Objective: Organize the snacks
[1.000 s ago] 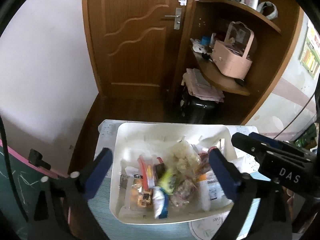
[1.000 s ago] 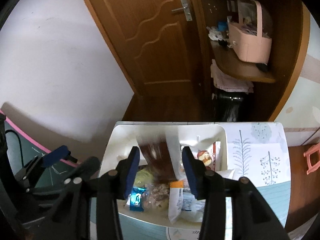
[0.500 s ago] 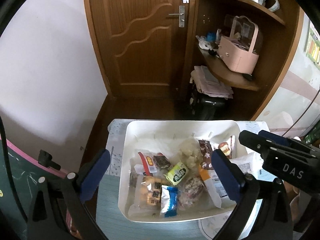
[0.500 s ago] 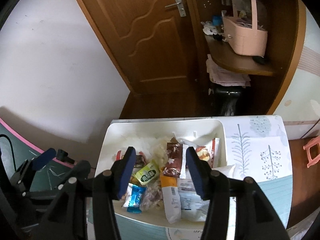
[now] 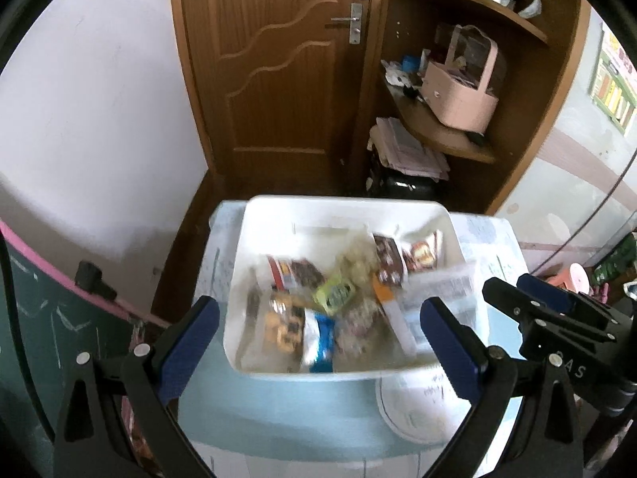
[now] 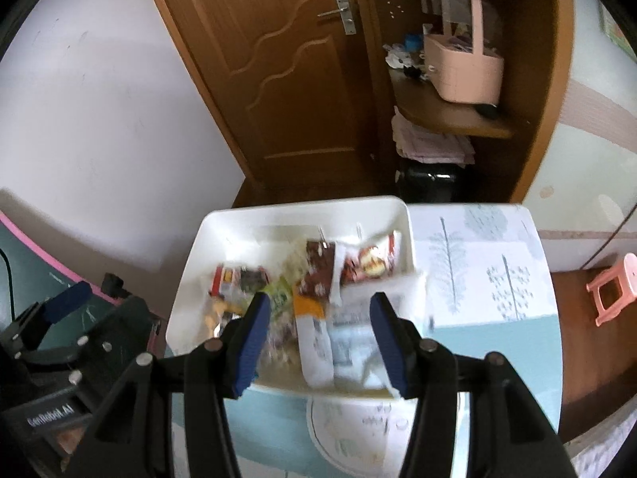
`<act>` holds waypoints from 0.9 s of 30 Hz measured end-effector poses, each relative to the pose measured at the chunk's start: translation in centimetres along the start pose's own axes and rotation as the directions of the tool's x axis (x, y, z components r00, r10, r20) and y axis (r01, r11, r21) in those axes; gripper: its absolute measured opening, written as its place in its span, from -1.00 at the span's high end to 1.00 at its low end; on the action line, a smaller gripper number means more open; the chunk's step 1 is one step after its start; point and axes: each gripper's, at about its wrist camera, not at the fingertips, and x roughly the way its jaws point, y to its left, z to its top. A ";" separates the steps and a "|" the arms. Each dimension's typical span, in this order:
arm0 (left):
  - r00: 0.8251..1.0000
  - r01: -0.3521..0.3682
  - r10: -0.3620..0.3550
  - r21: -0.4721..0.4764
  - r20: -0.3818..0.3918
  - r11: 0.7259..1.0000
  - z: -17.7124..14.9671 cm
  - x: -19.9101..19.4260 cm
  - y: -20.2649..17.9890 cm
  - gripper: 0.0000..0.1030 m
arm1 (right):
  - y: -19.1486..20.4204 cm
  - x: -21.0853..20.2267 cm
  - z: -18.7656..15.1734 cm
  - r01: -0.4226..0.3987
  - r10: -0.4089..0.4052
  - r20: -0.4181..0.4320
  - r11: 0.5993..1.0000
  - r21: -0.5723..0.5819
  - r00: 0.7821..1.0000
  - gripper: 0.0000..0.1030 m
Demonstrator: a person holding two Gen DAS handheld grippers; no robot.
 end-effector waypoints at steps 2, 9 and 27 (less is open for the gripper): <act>1.000 0.008 -0.008 0.000 -0.016 1.000 -1.2 -0.7 -0.1 -0.95 | -0.4 -1.2 -1.7 0.009 -0.009 -0.002 1.000 0.006 1.000 -0.02; 0.998 0.012 -0.013 -0.027 -0.056 1.000 -6.8 -4.3 -0.6 -0.95 | -1.5 -5.3 -7.4 0.006 -0.005 -0.029 0.999 0.035 1.000 -0.02; 0.999 0.005 -0.006 -0.030 -0.043 1.000 -14.6 -13.4 -3.1 -0.95 | -1.5 -14.8 -15.9 0.017 -0.018 -0.033 0.999 -0.028 0.999 -0.03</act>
